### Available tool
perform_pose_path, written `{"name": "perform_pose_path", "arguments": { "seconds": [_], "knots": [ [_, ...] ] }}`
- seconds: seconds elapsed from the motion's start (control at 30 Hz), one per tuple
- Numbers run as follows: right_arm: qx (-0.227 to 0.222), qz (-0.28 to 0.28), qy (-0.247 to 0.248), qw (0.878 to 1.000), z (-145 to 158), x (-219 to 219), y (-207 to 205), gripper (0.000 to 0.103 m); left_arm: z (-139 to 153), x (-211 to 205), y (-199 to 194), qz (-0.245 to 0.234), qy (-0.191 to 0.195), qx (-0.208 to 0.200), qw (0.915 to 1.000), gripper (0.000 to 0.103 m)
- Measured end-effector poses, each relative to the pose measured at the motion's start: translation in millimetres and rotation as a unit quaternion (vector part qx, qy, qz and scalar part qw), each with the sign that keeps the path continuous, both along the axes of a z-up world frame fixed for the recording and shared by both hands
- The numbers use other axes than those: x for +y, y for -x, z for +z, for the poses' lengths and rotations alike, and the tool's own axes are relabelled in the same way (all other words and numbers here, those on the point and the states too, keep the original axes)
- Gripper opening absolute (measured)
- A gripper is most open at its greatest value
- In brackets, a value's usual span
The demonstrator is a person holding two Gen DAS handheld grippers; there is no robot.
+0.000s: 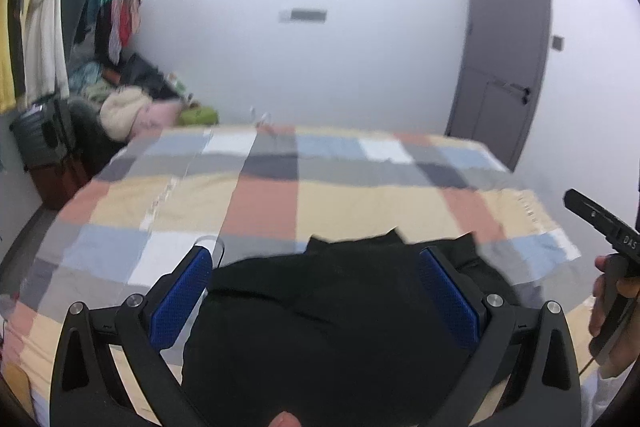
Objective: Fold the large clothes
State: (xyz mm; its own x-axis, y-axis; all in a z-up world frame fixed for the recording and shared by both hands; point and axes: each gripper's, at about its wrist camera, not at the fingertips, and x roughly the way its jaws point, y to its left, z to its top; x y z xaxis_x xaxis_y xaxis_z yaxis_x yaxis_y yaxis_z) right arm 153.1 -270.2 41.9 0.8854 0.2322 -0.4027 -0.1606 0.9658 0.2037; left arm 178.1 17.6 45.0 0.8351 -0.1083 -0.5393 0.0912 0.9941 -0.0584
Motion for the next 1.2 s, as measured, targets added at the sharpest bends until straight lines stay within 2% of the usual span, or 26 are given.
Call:
{"name": "perform_pose_path", "arguments": {
  "seconds": [0.2,0.33,0.5,0.7,0.87,0.93,1.2],
  "knots": [
    [-0.063,0.018,0.012,0.998,55,22,58,0.103,54,-27,57,-0.009,-0.029,-0.049,0.9983,0.103],
    [-0.087,0.03,0.016,0.996,71,32,92,0.103,69,-37,90,-0.021,-0.023,-0.066,0.9973,0.103],
    [-0.096,0.051,0.025,0.994,79,44,124,0.103,71,-47,118,-0.028,-0.01,-0.067,0.9973,0.103],
    [-0.082,0.057,0.013,0.995,65,52,141,0.103,66,-54,151,-0.031,0.0,-0.07,0.9971,0.103],
    [-0.063,0.042,0.024,0.997,45,60,158,0.103,55,-53,173,-0.015,0.013,-0.068,0.9975,0.103],
    [-0.059,0.042,0.026,0.997,38,61,162,0.103,47,-52,176,-0.026,0.019,-0.061,0.9976,0.103],
    [-0.021,0.036,0.036,0.998,3,67,160,0.103,9,-50,170,-0.005,0.017,-0.025,0.9995,0.103]
  ]
}}
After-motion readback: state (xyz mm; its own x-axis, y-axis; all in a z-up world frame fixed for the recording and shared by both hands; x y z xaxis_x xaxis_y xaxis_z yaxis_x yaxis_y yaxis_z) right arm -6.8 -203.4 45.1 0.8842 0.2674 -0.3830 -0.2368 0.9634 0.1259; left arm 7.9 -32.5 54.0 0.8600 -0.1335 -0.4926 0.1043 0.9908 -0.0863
